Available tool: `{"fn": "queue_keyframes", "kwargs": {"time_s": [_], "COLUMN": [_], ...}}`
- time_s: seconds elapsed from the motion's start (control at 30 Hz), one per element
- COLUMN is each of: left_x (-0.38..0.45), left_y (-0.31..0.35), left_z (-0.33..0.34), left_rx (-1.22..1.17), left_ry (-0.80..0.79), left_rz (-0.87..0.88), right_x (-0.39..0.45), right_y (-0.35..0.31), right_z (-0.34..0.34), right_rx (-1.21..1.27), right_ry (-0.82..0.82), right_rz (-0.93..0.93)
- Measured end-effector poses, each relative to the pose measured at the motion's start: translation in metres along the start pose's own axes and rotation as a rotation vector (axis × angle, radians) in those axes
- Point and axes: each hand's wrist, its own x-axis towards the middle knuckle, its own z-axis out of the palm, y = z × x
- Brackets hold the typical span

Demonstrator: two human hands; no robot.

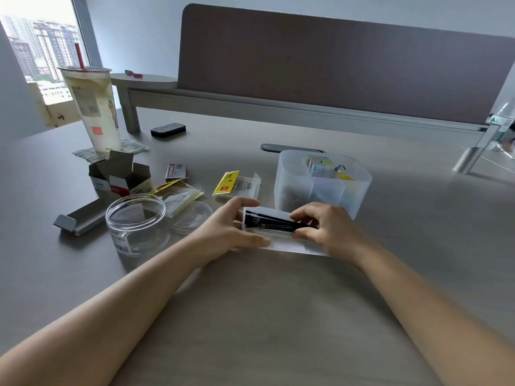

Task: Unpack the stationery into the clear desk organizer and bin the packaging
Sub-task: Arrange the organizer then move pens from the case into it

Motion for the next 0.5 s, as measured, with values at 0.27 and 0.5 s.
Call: {"fn": "queue_keyframes", "kwargs": {"time_s": [0.27, 0.5], "left_x": [0.0003, 0.0022], "left_y": [0.0006, -0.0008], "left_z": [0.0003, -0.0013], "left_rx": [-0.024, -0.014], "left_ry": [-0.017, -0.034], "left_rz": [-0.034, -0.051], "right_x": [0.0036, 0.0059], "right_y": [-0.0016, -0.0042], "right_z": [-0.0012, -0.0061], "right_rx": [-0.081, -0.007], "right_ry": [-0.076, -0.169], "right_rz": [-0.012, 0.035]}}
